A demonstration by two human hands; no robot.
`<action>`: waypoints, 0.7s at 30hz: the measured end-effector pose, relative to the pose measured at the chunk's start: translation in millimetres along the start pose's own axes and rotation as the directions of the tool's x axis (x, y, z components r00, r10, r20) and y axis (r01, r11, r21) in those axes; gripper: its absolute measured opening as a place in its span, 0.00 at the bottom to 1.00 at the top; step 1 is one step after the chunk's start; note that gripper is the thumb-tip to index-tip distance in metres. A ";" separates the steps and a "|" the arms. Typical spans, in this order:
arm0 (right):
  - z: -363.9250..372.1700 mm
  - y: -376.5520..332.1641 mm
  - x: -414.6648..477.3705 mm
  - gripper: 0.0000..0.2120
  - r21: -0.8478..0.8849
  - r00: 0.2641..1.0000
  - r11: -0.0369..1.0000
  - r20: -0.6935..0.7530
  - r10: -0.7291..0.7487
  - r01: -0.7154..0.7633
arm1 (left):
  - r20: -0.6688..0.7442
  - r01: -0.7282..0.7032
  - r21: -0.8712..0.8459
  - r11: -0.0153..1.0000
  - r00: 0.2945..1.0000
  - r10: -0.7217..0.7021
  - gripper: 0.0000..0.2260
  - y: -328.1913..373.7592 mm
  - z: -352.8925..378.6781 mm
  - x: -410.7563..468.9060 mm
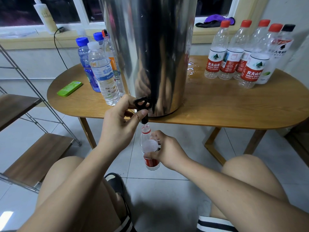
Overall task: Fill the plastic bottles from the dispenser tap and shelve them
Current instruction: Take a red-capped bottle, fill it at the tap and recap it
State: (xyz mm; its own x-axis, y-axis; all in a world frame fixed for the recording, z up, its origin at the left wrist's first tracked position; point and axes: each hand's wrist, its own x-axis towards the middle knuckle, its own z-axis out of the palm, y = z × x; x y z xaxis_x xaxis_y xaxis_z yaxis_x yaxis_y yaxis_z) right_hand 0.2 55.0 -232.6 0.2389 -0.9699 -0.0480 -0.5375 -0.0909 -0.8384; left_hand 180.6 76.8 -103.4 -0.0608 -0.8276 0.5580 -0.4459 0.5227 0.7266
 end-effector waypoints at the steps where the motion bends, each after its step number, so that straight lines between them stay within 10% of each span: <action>1: -0.1 -0.4 -0.1 0.39 -0.002 1.000 1.000 0.002 0.001 -0.001 | 0.001 -0.001 -0.001 1.000 1.000 0.001 0.07 -0.3 -0.1 0.0; 21: 1.2 2.4 1.5 0.39 -0.008 1.000 1.000 0.005 0.003 -0.003 | -0.005 0.011 0.010 1.000 1.000 -0.011 0.06 1.1 0.0 -0.7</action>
State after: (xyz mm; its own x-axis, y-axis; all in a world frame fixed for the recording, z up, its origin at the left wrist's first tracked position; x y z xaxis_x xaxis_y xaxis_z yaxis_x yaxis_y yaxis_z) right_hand 0.2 53.7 -235.4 0.2412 -0.9690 -0.0531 -0.5444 -0.0898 -0.8340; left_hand 180.2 78.0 -103.0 -0.0509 -0.8323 0.5519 -0.4558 0.5111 0.7287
